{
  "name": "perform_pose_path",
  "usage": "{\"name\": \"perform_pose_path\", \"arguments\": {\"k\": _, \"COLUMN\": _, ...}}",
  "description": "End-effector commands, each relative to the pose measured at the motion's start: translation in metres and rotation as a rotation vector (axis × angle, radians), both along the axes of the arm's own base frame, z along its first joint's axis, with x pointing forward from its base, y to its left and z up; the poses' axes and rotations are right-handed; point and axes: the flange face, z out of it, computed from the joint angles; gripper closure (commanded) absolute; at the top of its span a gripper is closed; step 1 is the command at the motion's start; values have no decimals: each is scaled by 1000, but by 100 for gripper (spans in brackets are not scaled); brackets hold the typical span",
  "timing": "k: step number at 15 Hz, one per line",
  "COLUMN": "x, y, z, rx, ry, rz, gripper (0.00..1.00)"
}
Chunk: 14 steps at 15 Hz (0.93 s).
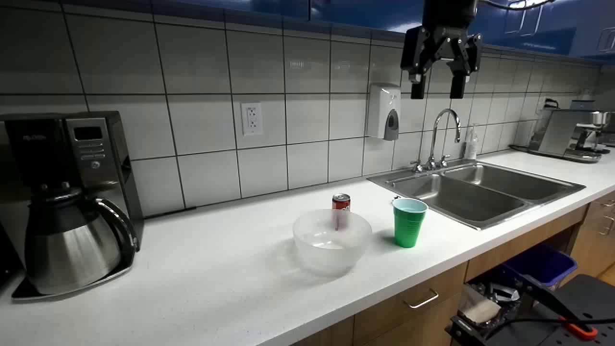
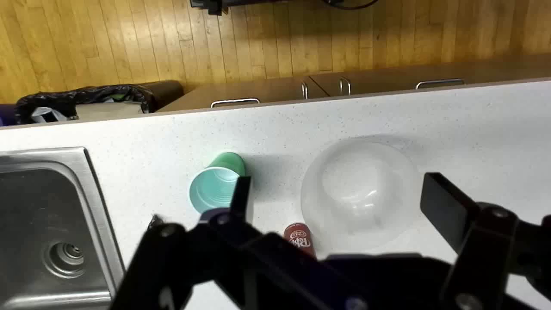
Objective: Put the chocolate bar inside the plastic bowl
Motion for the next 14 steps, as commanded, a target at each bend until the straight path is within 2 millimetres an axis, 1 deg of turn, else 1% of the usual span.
{"name": "perform_pose_path", "arguments": {"k": 1, "x": 0, "y": 0, "z": 0, "rx": 0, "ry": 1, "rz": 0, "gripper": 0}}
{"name": "perform_pose_path", "arguments": {"k": 10, "x": 0, "y": 0, "z": 0, "rx": 0, "ry": 2, "rz": 0, "gripper": 0}}
{"name": "perform_pose_path", "arguments": {"k": 12, "x": 1, "y": -3, "z": -4, "rx": -12, "ry": 10, "rz": -2, "gripper": 0}}
{"name": "perform_pose_path", "arguments": {"k": 14, "x": 2, "y": -11, "z": -10, "rx": -25, "ry": 9, "rz": -14, "gripper": 0}}
